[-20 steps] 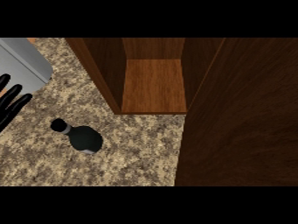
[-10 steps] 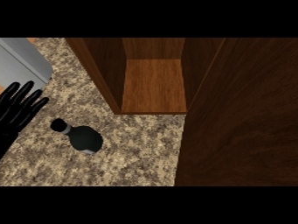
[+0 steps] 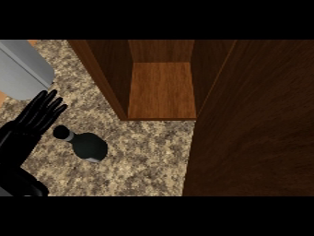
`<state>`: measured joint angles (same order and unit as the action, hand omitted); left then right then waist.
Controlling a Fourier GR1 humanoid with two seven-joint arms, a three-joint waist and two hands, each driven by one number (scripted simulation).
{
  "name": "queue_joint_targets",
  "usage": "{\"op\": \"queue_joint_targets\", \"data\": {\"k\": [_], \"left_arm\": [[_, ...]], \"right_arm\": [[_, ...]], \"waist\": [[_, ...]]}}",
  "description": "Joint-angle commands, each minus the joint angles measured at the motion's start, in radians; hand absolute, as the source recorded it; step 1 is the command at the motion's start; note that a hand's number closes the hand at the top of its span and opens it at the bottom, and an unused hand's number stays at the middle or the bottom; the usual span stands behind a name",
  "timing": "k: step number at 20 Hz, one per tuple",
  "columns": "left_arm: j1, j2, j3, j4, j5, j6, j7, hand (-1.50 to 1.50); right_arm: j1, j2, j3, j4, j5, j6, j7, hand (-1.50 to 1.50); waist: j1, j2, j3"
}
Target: Pick up the wine, place it into the cabinet and close the cabinet
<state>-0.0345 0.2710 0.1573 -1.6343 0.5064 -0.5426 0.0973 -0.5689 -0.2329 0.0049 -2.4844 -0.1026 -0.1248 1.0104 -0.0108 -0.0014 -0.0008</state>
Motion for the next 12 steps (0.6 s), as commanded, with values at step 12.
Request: {"op": "queue_joint_targets", "data": {"k": [12], "left_arm": [[-0.03,-0.019,0.003,0.332,-0.225,-0.124,-0.283,-1.5]], "right_arm": [[-0.015,-0.007,-0.041,-0.089,-0.103,-0.003,0.054,-1.5]], "waist": [[0.004,0.0,0.0]]}}
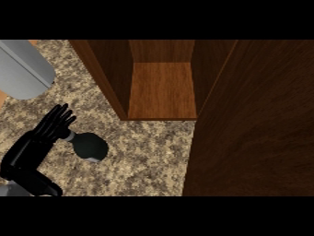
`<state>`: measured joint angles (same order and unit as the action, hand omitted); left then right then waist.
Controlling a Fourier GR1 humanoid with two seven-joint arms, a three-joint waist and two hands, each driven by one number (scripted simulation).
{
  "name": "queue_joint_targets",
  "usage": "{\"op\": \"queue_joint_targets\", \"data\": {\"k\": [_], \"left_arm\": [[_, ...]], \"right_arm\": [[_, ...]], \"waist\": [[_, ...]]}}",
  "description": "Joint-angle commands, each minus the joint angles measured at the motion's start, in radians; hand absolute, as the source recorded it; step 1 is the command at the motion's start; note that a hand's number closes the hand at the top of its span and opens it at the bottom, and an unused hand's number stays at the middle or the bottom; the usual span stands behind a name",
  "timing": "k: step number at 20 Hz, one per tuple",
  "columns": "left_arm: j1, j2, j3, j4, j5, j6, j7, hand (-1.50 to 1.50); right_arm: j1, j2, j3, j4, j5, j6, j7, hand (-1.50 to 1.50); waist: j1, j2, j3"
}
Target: Pick up the wine, place it into the cabinet and close the cabinet
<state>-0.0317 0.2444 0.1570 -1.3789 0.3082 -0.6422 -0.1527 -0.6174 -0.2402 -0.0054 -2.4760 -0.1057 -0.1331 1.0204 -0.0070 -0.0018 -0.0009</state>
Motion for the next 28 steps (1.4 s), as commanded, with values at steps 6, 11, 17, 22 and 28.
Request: {"op": "queue_joint_targets", "data": {"k": [6,11,17,22,28], "left_arm": [[-0.045,-0.008,-0.007,0.282,-0.183,-0.015,-0.249,-1.5],[-0.14,-0.002,0.012,0.415,-0.197,0.006,-0.27,-1.5],[-0.205,0.001,0.006,0.643,-0.245,-0.031,-0.409,-1.5],[-0.267,0.018,0.008,0.788,-0.254,-0.064,-0.457,-1.5],[-0.309,0.005,-0.017,0.816,-0.273,-0.05,-0.5,-1.5]], "right_arm": [[0.016,-0.022,-0.041,-0.114,-0.092,-0.004,0.08,-1.5],[0.054,0.001,0.035,-0.215,-0.052,-0.039,0.132,-1.5],[-0.038,-0.018,0.024,-0.127,-0.036,-0.054,0.137,-1.5],[0.025,-0.004,0.047,-0.167,-0.039,-0.042,0.11,-1.5],[0.008,-0.029,-0.018,-0.134,-0.082,-0.029,0.096,-1.5]], "waist": [[-0.004,0.001,0.0],[-0.016,-0.001,0.0],[-0.012,0.001,-0.001],[-0.022,0.003,-0.001],[-0.011,0.001,0.0]]}}
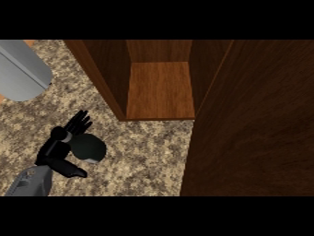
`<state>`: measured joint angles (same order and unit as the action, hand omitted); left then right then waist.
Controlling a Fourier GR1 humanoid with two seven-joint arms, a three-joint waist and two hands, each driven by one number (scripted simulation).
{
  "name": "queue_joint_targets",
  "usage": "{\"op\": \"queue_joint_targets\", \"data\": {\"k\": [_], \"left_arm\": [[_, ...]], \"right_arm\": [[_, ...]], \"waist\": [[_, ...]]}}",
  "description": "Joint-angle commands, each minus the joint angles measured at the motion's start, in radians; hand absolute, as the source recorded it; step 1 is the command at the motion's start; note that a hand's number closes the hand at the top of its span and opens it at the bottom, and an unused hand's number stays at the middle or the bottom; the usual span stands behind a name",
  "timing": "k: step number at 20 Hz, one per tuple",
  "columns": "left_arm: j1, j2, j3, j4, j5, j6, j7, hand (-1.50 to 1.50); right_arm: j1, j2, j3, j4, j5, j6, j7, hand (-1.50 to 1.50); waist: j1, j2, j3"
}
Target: Pick up the wine, place it into the cabinet and close the cabinet
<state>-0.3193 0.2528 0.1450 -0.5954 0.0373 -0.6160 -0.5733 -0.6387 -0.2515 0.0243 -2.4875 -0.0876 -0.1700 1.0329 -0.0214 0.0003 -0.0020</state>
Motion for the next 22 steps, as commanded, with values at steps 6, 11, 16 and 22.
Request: {"op": "queue_joint_targets", "data": {"k": [6,11,16,22], "left_arm": [[-0.007,-0.016,-0.041,0.119,-0.054,-0.05,-0.206,-1.5],[-0.053,-0.04,-0.041,0.121,-0.012,-0.124,-0.169,1.5],[-0.025,-0.047,-0.154,0.045,-0.141,-0.018,-0.333,1.5],[-0.041,-0.051,-0.136,0.011,-0.116,0.095,-0.389,1.5]], "right_arm": [[0.101,0.005,-0.011,-0.133,-0.073,0.011,0.052,-1.5],[0.028,0.003,-0.011,-0.088,-0.072,-0.01,0.072,-1.5],[0.039,-0.002,-0.032,-0.06,-0.098,0.008,0.035,-1.5],[-0.015,-0.012,-0.043,-0.055,-0.075,-0.019,0.074,-1.5]], "waist": [[0.0,0.001,0.0],[0.004,-0.002,0.001],[-0.002,0.001,0.0],[0.008,-0.003,0.001]]}}
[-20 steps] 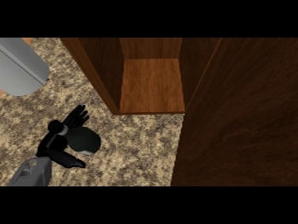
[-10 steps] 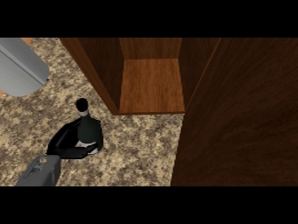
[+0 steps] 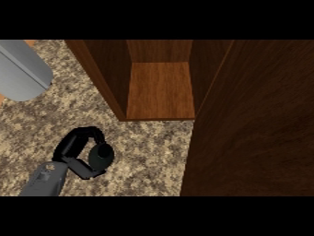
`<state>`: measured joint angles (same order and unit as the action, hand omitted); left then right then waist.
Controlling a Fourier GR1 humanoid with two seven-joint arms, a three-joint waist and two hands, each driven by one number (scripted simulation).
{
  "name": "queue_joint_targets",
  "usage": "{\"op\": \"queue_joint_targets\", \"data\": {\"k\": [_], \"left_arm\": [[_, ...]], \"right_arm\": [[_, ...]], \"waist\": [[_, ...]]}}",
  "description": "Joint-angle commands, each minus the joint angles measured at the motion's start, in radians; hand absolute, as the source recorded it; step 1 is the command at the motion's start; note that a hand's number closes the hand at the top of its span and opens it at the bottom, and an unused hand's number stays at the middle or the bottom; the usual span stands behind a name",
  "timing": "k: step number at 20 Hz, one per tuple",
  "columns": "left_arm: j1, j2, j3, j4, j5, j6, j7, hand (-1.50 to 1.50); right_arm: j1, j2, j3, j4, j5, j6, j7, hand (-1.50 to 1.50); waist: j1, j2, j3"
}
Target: Pick up the wine, place it into the cabinet and close the cabinet
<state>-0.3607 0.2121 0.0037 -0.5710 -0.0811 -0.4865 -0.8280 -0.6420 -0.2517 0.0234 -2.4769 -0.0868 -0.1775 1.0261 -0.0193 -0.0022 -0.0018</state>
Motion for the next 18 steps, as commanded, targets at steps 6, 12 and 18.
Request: {"op": "queue_joint_targets", "data": {"k": [6,12,18], "left_arm": [[0.062,-0.173,0.13,-0.123,0.103,0.353,-0.043,1.5],[0.128,-0.209,0.066,-0.407,0.098,0.401,0.028,1.5],[0.162,-0.211,-0.135,-0.648,0.225,0.476,0.235,1.5]], "right_arm": [[0.039,0.001,-0.016,-0.054,-0.056,0.004,0.041,-1.5],[0.059,-0.021,-0.08,-0.075,-0.11,0.019,0.055,-1.5],[0.057,-0.018,-0.072,-0.075,-0.134,0.024,0.07,-1.5]], "waist": [[0.025,-0.007,0.003],[0.028,-0.008,0.004],[0.022,-0.01,0.003]]}}
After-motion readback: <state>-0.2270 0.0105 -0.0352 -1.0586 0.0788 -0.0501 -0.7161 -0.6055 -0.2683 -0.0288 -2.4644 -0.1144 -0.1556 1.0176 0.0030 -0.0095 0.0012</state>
